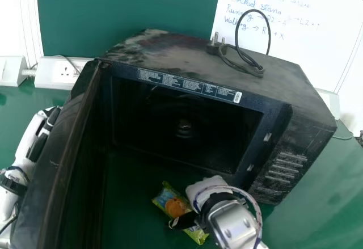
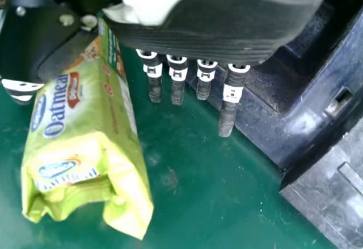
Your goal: Put biscuit inside oven
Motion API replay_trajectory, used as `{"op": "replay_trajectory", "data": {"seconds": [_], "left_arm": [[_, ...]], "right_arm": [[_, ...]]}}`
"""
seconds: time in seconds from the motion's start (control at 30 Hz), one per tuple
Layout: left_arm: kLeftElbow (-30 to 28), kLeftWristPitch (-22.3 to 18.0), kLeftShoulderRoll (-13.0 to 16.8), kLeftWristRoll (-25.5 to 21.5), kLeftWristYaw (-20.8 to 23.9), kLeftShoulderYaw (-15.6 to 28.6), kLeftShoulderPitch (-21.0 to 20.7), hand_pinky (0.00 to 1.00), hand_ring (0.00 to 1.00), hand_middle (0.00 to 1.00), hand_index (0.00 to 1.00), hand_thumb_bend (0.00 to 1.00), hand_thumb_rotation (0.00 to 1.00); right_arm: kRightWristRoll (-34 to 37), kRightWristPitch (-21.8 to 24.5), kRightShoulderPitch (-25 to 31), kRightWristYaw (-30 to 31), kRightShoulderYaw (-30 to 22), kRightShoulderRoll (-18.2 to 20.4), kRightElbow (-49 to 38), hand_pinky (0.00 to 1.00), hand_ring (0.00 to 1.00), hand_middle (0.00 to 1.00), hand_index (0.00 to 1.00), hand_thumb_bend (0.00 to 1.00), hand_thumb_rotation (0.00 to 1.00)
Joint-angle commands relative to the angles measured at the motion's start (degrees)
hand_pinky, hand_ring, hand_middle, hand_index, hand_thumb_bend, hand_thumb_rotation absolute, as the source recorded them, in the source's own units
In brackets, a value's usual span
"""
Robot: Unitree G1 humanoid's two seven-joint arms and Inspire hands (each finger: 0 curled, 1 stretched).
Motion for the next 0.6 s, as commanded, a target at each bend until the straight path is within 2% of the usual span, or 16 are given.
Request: {"op": "replay_trajectory", "data": {"seconds": [0.0,0.2,0.4,0.57], "left_arm": [[0.92,-0.81,-0.30,-0.76,-0.48,-0.10,0.12,0.29,0.36,0.42,0.48,0.51,0.06],[1.49,-1.33,-0.38,-0.44,-0.25,-0.01,0.00,0.29,0.36,0.42,0.48,0.51,0.06],[1.53,-1.19,-0.37,-0.70,-0.37,-0.01,0.00,0.29,0.36,0.41,0.48,0.51,0.06],[1.77,-1.49,-0.40,-0.92,-0.57,0.02,-0.04,0.29,0.37,0.41,0.48,0.51,0.06]], "right_arm": [[0.41,-1.66,3.63,0.38,2.42,-0.04,3.73,0.65,0.89,0.97,0.97,1.00,0.39],[0.04,-3.55,4.46,-1.50,3.93,-0.54,4.85,0.60,0.86,0.95,0.93,1.00,0.40],[-1.76,-2.33,5.74,-1.33,4.58,1.32,5.29,0.61,0.87,0.96,0.94,1.00,0.34],[-3.35,-2.87,6.63,-1.06,5.69,1.94,4.93,0.60,0.83,0.96,0.96,1.00,0.37]]}}
